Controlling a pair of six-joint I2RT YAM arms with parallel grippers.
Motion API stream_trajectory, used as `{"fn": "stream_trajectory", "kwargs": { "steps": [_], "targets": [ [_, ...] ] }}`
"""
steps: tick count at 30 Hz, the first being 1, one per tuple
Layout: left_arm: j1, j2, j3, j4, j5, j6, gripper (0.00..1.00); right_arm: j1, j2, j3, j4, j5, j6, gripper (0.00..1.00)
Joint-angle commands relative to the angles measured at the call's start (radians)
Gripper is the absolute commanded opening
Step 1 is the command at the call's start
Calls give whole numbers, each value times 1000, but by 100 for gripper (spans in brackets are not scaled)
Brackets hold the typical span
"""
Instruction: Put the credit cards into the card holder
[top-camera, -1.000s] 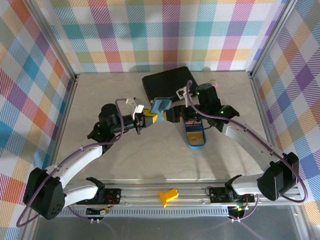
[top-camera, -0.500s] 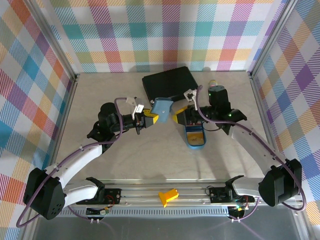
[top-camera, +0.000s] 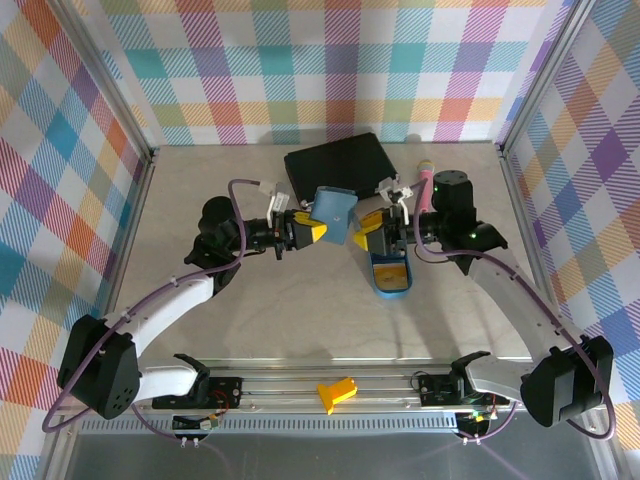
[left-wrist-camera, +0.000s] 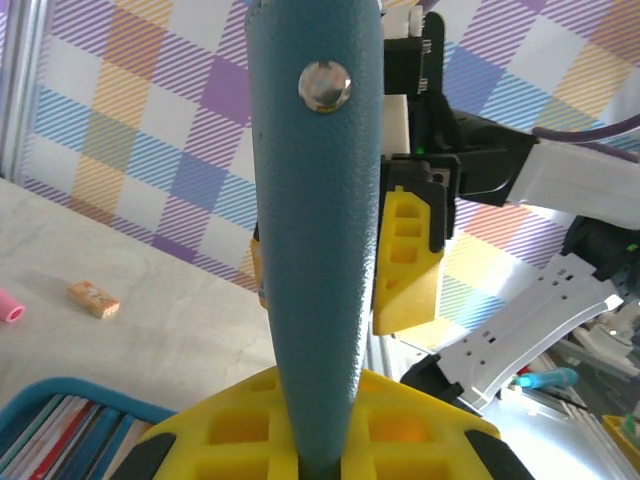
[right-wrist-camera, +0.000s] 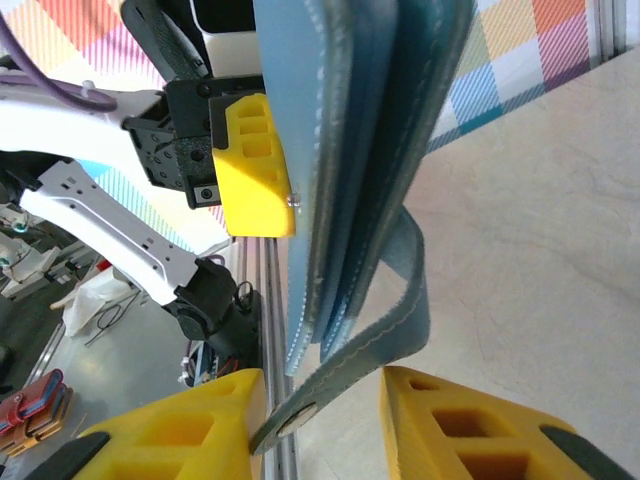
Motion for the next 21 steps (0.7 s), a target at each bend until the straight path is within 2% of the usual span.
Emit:
{"fn": "stream_trajectory", "kwargs": {
  "steps": [1, 9, 21],
  "targets": [
    [-13, -11, 29, 85, 60, -66, 0, -6, -12, -7, 46, -100, -16, 36],
    [-38, -23, 21, 64, 71, -82, 0, -6, -2, -12, 158, -128, 107, 33],
    [-48, -49, 13, 70, 80, -112, 0, -18, 6, -24, 177, -96, 132, 28]
  ]
}}
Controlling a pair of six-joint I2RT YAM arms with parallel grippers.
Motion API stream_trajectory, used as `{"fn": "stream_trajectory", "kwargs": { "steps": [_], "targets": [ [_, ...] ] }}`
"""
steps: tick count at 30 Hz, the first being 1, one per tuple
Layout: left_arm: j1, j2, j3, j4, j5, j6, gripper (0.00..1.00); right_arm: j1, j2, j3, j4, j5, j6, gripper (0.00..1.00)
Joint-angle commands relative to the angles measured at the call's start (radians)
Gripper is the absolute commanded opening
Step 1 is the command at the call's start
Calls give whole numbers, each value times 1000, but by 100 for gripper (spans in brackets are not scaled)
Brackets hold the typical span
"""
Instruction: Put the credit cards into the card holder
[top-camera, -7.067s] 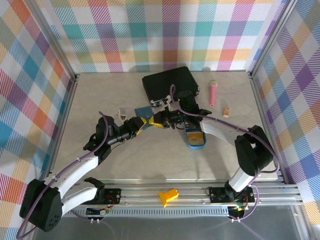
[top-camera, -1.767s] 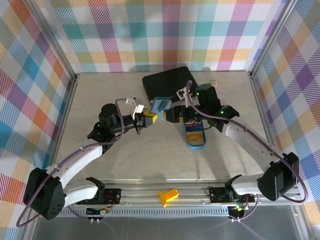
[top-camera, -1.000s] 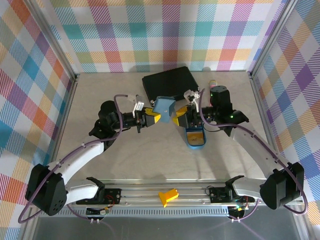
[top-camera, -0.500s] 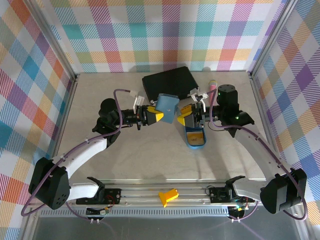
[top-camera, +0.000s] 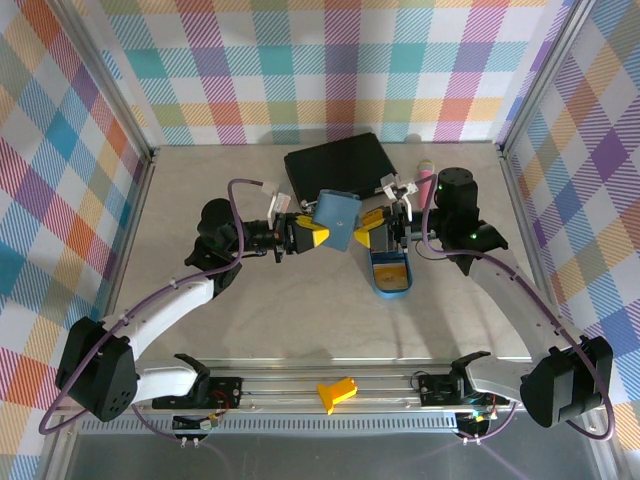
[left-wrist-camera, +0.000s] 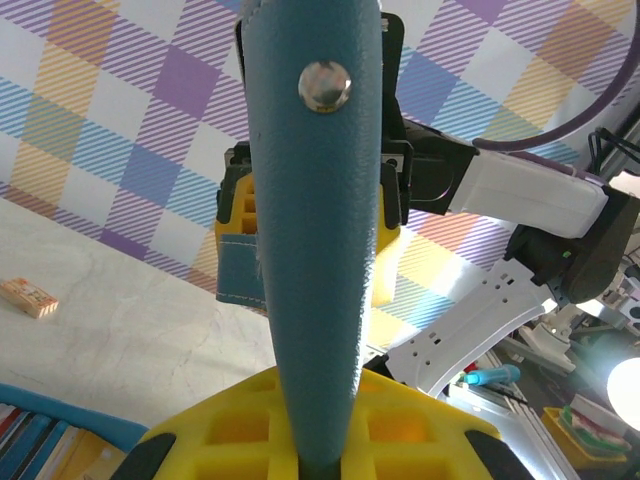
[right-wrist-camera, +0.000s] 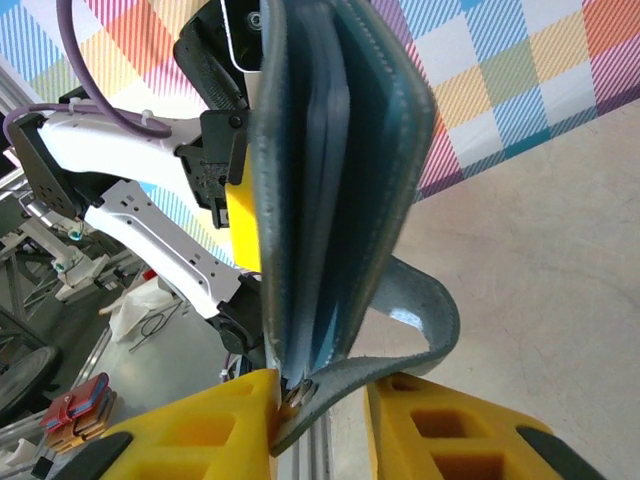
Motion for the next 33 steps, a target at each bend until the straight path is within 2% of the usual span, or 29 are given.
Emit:
{"fn": "stream_trajectory", "kwargs": {
  "steps": [1, 11, 20, 26, 30, 33],
  "targets": [
    [-20, -33, 11, 42, 45, -20, 0, -7, 6, -10, 56, -19, 18, 28],
    [-47, -24, -2, 33, 37, -17, 0, -6, -11, -5, 93, -89, 36, 33],
    [-51, -5, 9, 13, 24, 7, 0, -3, -17, -5, 81, -133, 23, 41],
    [-68, 8, 21, 18, 37, -9, 0, 29, -9, 5, 93, -89, 35, 38],
    [-84, 20, 25, 39, 40, -30, 0, 38, -4, -18, 157, -53, 64, 29],
    [-92, 28, 21, 59, 38, -44, 0, 38, 7, -35, 208, -68, 88, 28]
  ]
}}
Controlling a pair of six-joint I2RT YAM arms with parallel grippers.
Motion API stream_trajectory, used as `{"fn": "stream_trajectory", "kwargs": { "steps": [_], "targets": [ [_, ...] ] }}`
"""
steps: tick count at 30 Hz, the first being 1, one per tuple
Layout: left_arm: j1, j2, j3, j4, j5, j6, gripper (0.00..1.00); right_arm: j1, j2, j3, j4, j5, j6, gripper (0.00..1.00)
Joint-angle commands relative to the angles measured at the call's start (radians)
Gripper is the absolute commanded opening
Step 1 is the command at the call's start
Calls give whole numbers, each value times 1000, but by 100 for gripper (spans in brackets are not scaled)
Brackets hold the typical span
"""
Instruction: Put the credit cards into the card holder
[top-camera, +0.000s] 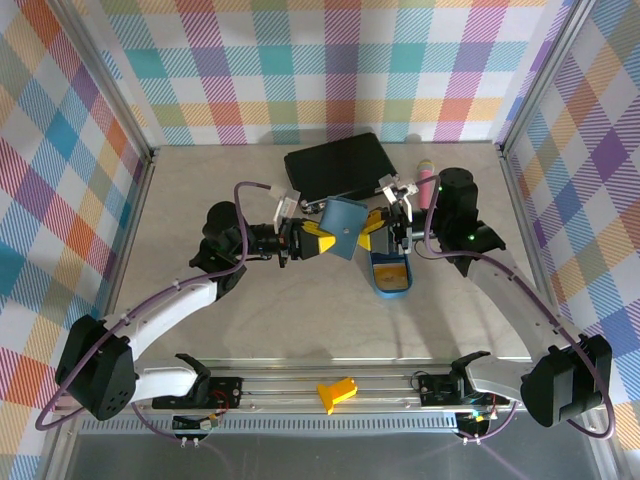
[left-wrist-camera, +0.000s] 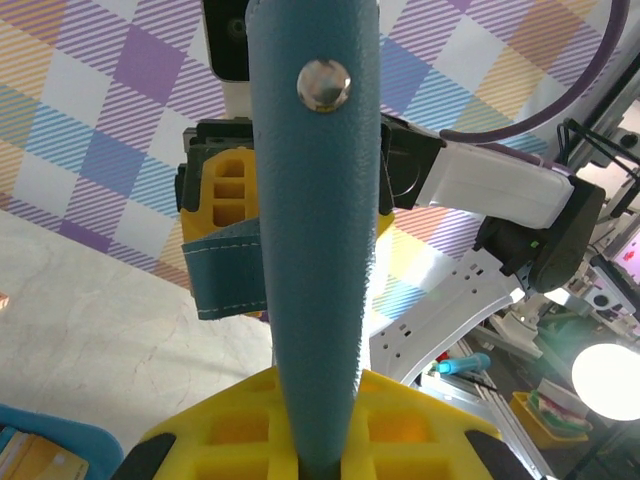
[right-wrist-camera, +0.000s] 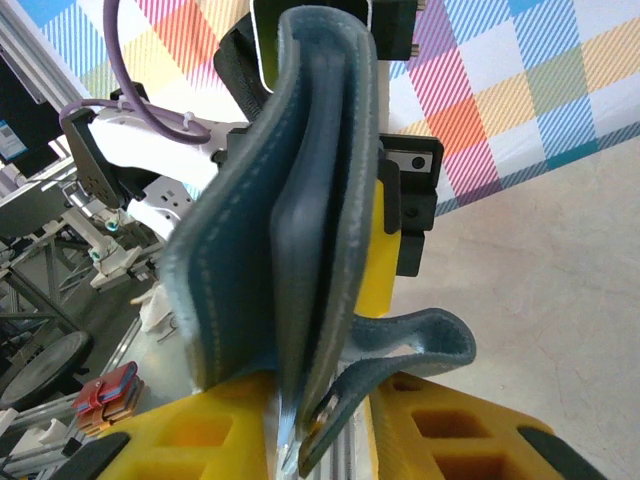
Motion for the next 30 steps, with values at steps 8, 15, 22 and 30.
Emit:
{"fn": "stream_trajectory", "kwargs": {
  "steps": [8, 15, 22, 30],
  "targets": [
    [-41, 29, 9, 93, 24, -53, 0, 14, 3, -28, 155, 2, 60, 17],
    [-9, -47, -8, -99, -60, 54, 65, 14, -45, -26, -21, 173, -40, 0],
    [89, -315, -12, -626, -326, 326, 73, 68, -79, 61, -456, 871, -8, 0],
    [99, -441, -79, -782, -508, 321, 72, 279, 32, 203, -823, 1412, 270, 0]
  ]
}}
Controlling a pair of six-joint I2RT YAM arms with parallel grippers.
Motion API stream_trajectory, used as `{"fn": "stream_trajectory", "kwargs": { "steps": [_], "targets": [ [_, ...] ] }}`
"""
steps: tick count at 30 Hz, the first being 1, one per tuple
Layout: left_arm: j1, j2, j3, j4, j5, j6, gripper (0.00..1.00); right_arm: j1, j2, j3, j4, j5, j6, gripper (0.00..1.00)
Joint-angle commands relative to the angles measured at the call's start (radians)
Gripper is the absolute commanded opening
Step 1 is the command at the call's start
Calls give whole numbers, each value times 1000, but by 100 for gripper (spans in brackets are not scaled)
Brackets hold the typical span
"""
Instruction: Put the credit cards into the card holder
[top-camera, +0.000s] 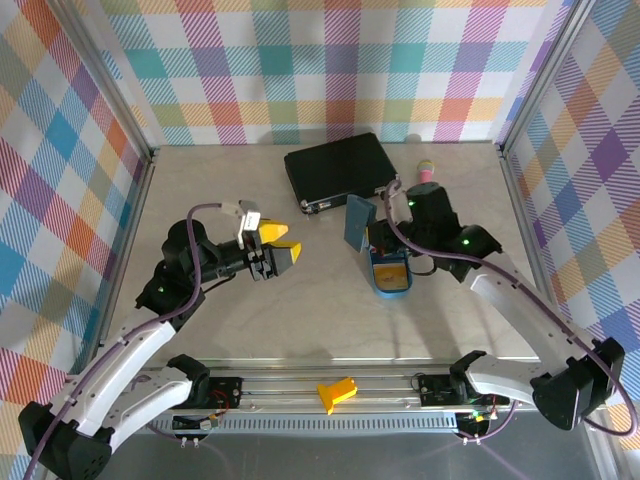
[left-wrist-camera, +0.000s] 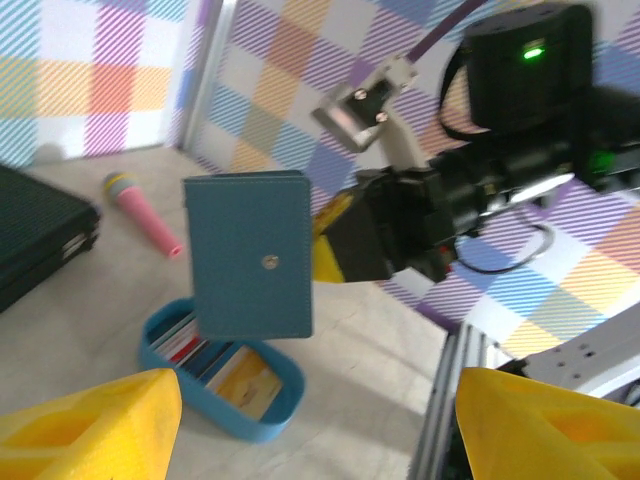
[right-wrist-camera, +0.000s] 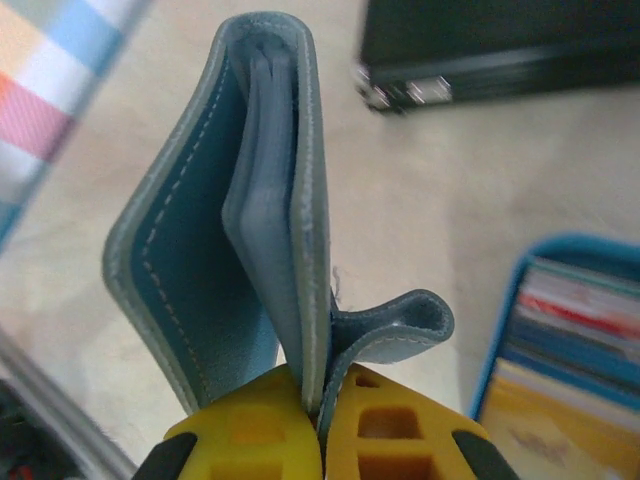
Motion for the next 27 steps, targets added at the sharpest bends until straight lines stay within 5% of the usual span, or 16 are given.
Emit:
{"fn": "stream_trajectory", "kwargs": {
  "steps": [1, 10, 27],
  "targets": [
    [6, -32, -38, -121, -121, 14, 71, 64, 67, 75, -239, 291, 158, 0],
    [6, -19, -79, -123, -123, -89, 70, 173, 293, 257, -486, 283, 230, 0],
    [-15, -84, -325, 23, -235, -310, 65, 204, 557, 308, -429, 53, 241, 8]
  ]
}}
